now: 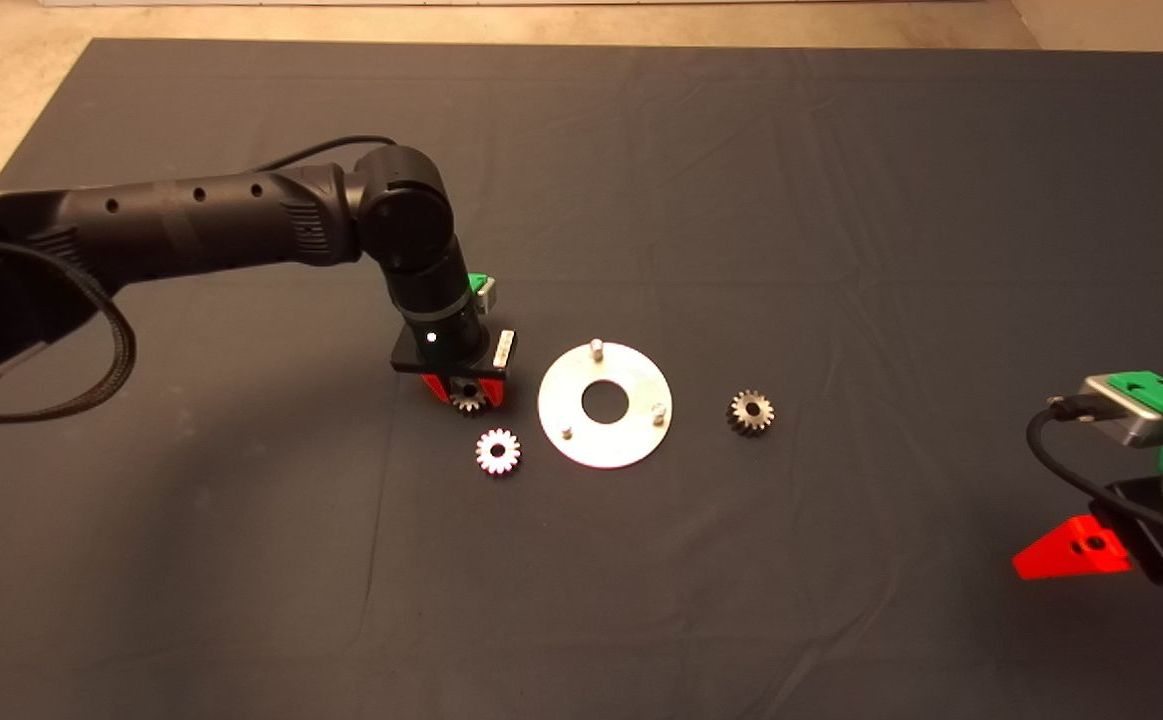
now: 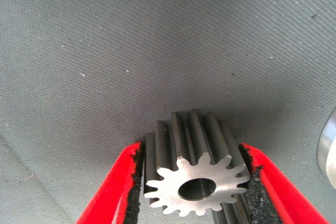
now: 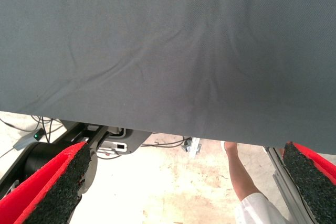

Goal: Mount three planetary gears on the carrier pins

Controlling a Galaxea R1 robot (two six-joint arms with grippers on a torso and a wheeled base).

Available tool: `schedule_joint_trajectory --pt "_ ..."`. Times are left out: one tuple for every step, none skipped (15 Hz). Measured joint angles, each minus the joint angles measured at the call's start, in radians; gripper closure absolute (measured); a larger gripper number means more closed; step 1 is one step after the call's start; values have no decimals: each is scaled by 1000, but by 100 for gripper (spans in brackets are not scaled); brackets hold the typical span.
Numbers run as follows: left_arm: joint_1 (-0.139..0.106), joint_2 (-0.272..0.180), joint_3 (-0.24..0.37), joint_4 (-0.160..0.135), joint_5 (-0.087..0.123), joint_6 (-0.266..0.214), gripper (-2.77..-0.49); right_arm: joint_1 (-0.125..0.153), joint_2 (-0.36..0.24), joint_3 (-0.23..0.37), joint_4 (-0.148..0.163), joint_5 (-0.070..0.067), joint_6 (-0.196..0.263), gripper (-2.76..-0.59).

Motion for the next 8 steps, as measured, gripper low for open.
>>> schedule_joint_trajectory --pt "0 0 0 0 0 0 -115 0 0 0 0 0 0 -273" --pt "0 0 0 0 0 0 -109 0 0 0 0 0 0 -273" --pt "0 0 0 0 0 0 -109 0 0 0 0 0 0 -273" --pt "0 0 0 0 1 0 -109 0 0 0 0 0 0 -273" --pt "0 0 0 0 1 0 -109 0 0 0 0 0 0 -273" --pt "0 0 0 0 1 0 -103 0 0 0 0 0 0 -273" --pt "0 0 0 0 1 0 -103 0 0 0 0 0 0 -273" --pt "0 0 0 0 1 0 -103 0 0 0 0 0 0 -273"
